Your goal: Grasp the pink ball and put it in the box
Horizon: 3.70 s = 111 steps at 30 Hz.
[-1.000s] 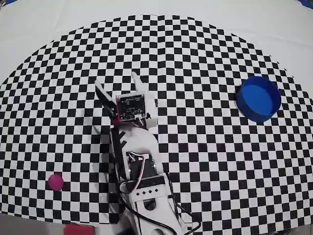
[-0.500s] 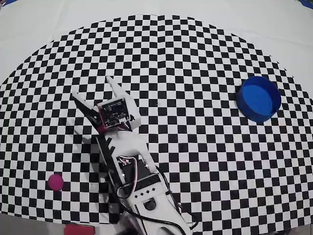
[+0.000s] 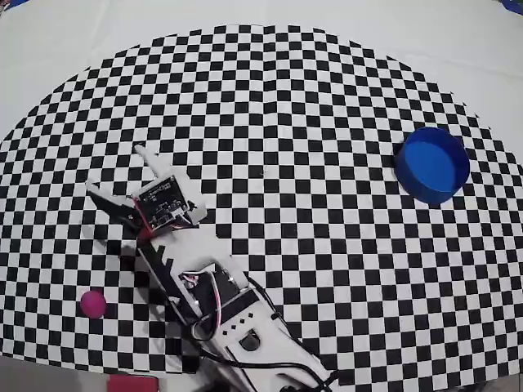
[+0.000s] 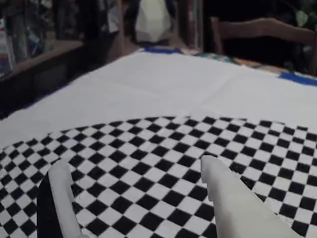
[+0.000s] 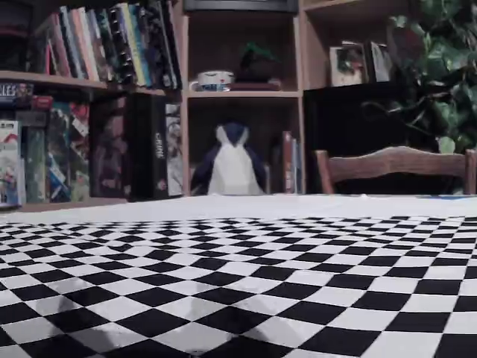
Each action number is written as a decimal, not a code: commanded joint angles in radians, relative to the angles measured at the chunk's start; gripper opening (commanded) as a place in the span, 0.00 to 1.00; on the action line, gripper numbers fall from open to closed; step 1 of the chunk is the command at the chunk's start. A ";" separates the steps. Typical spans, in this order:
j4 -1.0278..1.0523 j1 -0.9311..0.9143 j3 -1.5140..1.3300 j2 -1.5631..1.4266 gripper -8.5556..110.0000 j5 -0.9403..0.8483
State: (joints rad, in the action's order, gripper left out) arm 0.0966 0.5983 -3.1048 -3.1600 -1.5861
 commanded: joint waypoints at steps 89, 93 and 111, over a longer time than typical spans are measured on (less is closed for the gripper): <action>-0.063 0.618 -0.008 0.249 0.33 -0.011; -0.107 0.620 -0.008 0.304 0.33 -0.014; -0.163 0.626 -0.008 0.472 0.33 -0.069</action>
State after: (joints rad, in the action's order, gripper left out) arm -0.0491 1.2149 -3.1048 -2.7013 -1.6414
